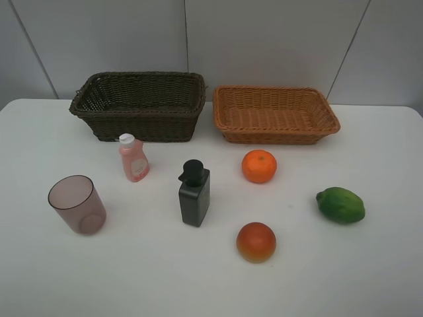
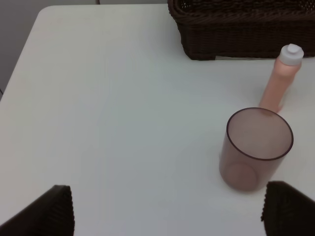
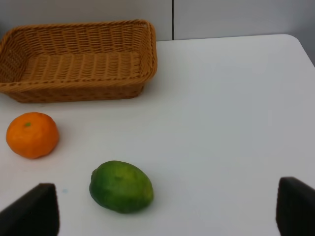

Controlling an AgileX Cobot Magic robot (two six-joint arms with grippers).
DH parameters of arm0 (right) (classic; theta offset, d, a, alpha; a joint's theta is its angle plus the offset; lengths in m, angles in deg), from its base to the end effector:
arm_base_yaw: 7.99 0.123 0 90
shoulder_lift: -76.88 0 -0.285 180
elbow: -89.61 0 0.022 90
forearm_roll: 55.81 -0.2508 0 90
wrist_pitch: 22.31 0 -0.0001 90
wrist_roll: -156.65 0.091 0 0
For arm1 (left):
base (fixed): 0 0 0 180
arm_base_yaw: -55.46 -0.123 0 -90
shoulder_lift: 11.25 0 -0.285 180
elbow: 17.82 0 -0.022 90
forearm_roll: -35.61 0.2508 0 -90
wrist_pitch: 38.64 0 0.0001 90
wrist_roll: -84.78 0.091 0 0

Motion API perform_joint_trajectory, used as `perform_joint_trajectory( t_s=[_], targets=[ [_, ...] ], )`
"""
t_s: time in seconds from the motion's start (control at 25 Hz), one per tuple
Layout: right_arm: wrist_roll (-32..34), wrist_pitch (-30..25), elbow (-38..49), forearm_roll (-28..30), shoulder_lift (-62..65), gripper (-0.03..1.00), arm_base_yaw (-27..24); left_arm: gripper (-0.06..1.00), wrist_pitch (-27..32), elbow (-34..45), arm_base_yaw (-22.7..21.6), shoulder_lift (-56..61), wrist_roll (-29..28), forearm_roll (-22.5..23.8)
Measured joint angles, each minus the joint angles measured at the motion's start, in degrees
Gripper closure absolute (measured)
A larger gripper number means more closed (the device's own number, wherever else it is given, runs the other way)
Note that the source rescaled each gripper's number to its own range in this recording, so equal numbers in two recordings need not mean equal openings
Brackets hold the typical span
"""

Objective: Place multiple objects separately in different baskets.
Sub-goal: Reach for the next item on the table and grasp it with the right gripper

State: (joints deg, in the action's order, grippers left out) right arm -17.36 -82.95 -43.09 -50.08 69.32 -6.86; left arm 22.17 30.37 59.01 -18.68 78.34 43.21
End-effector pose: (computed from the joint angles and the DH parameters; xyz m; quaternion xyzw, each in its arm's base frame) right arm -0.0081 -0.0081 0.2839 0.0383 0.8438 -0.0167 0.5350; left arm -0.0063 0.0109 0.2796 -0.0244 0.8478 0.0202 0.5293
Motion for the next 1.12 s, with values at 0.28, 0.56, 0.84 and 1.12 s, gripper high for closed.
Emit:
perform_joint_trajectory(
  t_s=[0.28,0.56,0.84,1.12],
  targets=[
    [0.0,0.0,0.0,0.0,0.0,0.08,0.0,-0.04,0.0,0.0,0.0,0.0,0.0,0.0],
    [0.0,0.0,0.0,0.1,0.0,0.08,0.0,-0.04,0.0,0.0,0.0,0.0,0.0,0.0],
    [0.0,0.0,0.0,0.0,0.0,0.08,0.9,-0.04,0.0,0.0,0.0,0.0,0.0,0.0],
    [0.0,0.0,0.0,0.0,0.0,0.08,0.9,-0.04,0.0,0.0,0.0,0.0,0.0,0.0]
  ],
)
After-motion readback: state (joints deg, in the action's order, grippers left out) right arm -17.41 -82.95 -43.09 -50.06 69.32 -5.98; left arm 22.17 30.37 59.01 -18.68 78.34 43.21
